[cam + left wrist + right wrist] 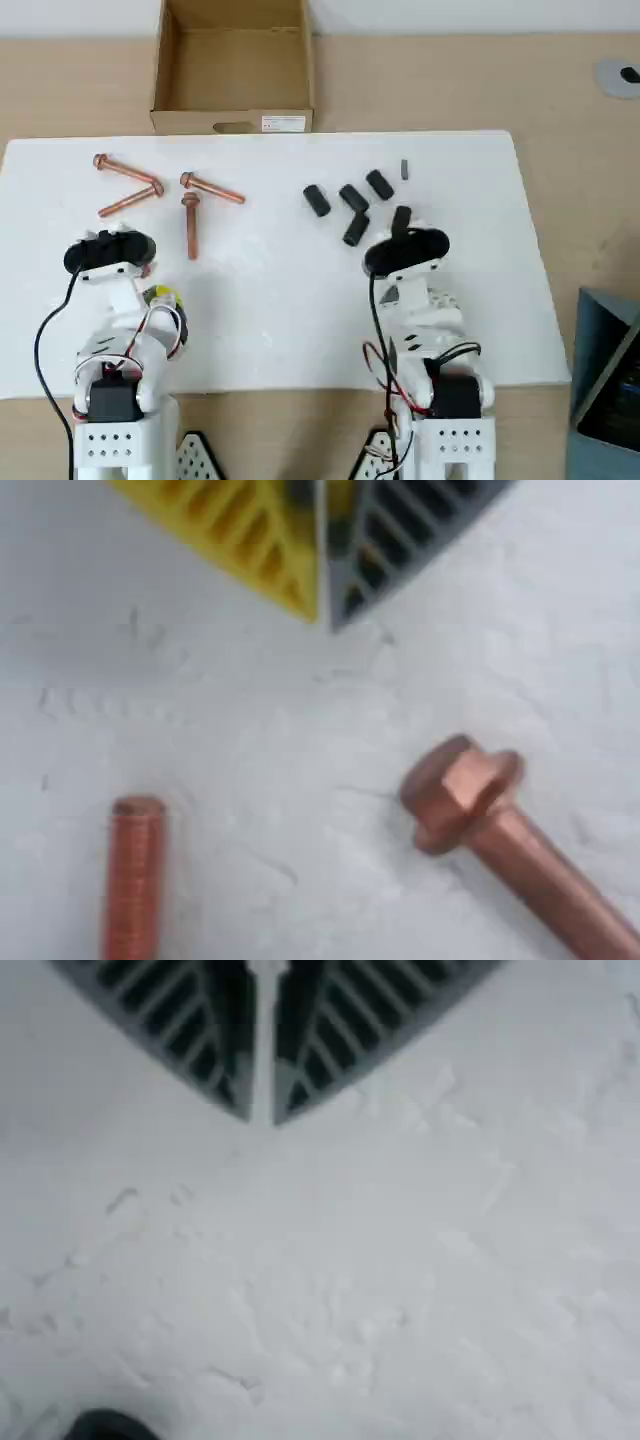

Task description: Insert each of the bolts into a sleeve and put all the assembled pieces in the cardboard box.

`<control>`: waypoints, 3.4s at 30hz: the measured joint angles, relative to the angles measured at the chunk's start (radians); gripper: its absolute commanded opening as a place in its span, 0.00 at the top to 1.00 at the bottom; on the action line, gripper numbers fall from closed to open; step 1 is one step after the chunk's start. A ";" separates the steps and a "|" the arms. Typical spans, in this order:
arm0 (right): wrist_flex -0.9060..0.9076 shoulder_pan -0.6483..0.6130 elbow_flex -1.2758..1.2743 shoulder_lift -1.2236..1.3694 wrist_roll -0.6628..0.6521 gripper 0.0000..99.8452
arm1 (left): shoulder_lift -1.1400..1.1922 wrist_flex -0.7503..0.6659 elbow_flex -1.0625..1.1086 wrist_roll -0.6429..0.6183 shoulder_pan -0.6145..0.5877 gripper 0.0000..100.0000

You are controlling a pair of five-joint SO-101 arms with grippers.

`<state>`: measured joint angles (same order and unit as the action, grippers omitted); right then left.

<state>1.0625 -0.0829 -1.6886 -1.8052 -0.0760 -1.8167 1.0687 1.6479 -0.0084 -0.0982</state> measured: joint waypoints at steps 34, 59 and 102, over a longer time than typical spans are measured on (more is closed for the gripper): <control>0.000 0.000 0.000 0.000 0.000 0.99 | 0.000 0.000 0.000 0.000 0.000 1.00; 0.000 0.000 0.000 0.000 0.000 0.99 | 0.000 0.000 0.000 0.000 0.000 0.99; 0.207 0.006 0.913 0.770 -0.064 0.99 | 0.591 0.137 -0.598 0.057 0.026 0.99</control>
<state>1.2697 -0.0767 -0.7756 -1.0349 -0.1404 -1.2259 1.2052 1.0495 0.0483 -0.0721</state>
